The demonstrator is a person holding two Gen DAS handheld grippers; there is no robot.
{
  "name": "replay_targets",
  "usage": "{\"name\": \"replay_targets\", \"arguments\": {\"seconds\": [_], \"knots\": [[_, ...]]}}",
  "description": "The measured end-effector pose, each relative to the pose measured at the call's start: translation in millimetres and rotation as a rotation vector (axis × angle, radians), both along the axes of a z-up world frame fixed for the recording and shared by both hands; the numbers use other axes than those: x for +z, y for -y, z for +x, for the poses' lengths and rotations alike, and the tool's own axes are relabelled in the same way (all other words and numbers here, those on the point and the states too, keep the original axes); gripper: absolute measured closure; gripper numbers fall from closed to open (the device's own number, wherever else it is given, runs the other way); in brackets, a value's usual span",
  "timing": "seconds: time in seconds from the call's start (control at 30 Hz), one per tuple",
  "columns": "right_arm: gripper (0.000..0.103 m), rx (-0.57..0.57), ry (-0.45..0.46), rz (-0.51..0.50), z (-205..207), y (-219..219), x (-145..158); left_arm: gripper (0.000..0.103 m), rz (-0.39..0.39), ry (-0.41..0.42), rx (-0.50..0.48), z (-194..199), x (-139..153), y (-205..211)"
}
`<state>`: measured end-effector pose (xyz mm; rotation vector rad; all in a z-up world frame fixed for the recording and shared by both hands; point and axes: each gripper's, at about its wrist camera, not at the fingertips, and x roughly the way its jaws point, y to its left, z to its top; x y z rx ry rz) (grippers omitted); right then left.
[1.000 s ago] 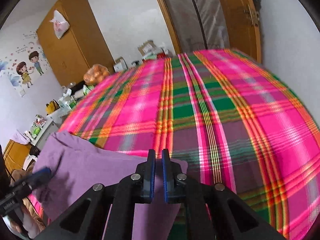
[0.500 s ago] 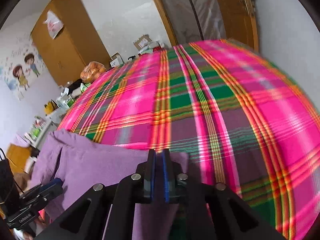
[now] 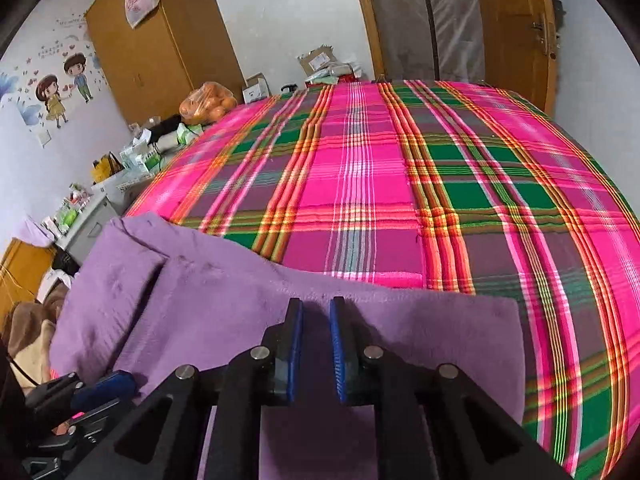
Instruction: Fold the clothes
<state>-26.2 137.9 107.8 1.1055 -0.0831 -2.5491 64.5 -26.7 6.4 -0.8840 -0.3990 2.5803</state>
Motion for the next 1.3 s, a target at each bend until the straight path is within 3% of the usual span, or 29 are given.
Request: {"name": "replay_targets", "arguments": {"seconds": [0.13, 0.2, 0.37, 0.43, 0.57, 0.77, 1.07, 1.3], "knots": [[0.085, 0.001, -0.021, -0.01, 6, 3, 2, 0.08, 0.008, -0.024, 0.005, -3, 3, 5], [0.084, 0.001, -0.032, -0.014, 10, 5, 3, 0.08, 0.0, 0.007, 0.015, -8, -5, 6], [0.081, -0.014, 0.02, 0.011, -8, 10, -15, 0.08, -0.01, 0.006, 0.007, -4, -6, 6], [0.08, 0.018, 0.002, -0.03, 2, 8, -9, 0.08, -0.004, -0.001, 0.007, 1, -4, 8], [0.079, 0.084, -0.09, -0.006, 39, 9, -5, 0.08, -0.007, -0.003, 0.004, 4, -6, 10], [0.077, 0.124, -0.122, 0.032, 73, 3, -31, 0.08, -0.031, 0.012, -0.011, 5, -8, 5], [0.076, 0.144, -0.108, -0.009, 97, -15, -23, 0.08, -0.032, 0.022, -0.017, 19, -7, 6], [0.071, 0.188, -0.227, 0.02, 115, -16, -8, 0.08, -0.012, -0.03, 0.034, 28, 9, 22]]}}
